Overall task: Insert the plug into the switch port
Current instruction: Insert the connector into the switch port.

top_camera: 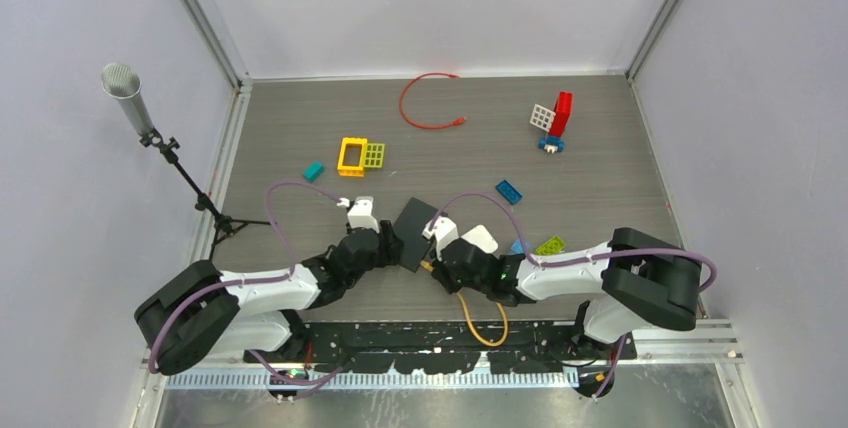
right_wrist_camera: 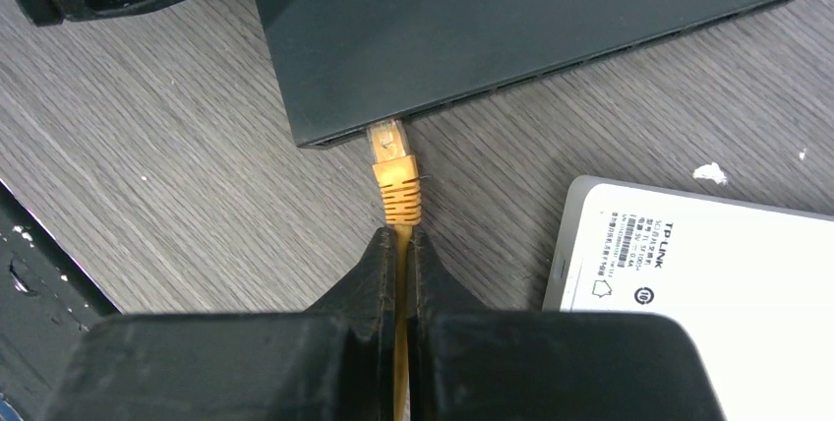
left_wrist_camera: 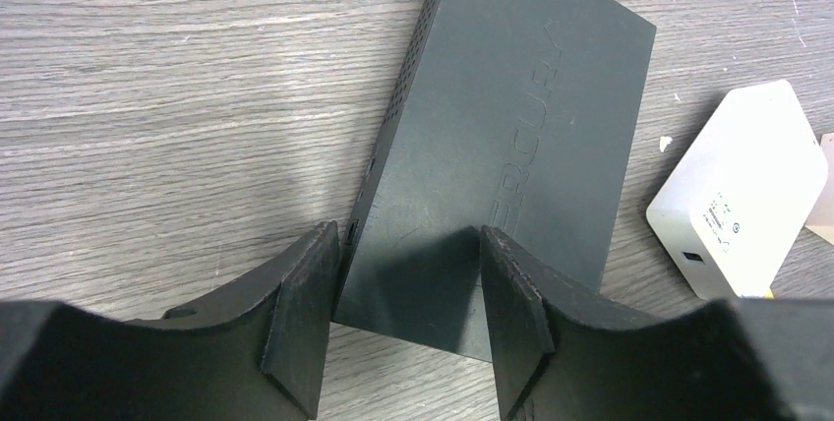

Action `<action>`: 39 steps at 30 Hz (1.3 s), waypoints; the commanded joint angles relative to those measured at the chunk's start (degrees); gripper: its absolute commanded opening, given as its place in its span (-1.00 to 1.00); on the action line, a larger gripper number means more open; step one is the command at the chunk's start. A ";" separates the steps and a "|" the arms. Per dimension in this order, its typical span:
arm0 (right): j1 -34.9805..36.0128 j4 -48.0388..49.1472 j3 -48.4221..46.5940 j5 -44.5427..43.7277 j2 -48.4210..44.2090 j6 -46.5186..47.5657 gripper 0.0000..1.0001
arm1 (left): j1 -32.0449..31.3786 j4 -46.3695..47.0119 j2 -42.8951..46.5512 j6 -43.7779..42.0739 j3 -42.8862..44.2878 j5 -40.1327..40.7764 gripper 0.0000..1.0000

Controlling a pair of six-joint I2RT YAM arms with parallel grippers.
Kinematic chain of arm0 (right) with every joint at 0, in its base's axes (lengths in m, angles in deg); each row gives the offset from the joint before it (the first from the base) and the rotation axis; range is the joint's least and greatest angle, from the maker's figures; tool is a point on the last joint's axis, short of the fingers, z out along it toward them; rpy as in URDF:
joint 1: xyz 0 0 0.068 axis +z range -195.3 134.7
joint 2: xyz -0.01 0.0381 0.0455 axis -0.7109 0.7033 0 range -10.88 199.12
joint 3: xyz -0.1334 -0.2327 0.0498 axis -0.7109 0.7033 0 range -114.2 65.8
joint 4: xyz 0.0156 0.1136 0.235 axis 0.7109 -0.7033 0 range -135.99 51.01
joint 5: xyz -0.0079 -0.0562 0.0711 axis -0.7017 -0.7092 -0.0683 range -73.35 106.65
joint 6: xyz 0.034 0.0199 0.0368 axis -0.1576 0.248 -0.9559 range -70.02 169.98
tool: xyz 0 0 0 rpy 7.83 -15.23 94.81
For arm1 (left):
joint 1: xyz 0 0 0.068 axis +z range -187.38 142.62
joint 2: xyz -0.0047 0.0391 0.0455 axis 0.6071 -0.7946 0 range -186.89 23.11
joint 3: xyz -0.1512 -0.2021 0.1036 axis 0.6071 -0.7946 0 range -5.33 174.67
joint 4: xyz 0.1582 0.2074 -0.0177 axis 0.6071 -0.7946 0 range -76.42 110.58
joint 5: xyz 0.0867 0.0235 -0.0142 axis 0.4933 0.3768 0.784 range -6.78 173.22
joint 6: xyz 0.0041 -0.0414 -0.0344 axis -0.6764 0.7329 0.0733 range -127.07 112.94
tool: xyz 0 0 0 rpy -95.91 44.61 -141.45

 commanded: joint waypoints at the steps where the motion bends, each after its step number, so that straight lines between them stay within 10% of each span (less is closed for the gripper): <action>1: 0.71 18.17 -3.86 6.30 5.71 2.62 -0.99 | -7.13 -4.43 -2.40 6.12 -1.41 -24.45 -0.06; 14: -1.40 9.41 -1.13 6.26 0.32 31.60 -0.99 | -7.14 -8.88 -0.55 3.89 0.31 -23.63 -0.02; 31: 0.46 27.91 -6.78 10.04 10.21 3.97 -0.99 | -7.16 -10.14 3.54 8.12 -1.14 -25.42 -0.02; 39: 1.24 13.30 -9.40 13.91 9.68 18.28 -0.99 | -6.92 -22.22 11.58 7.64 0.05 -16.85 0.18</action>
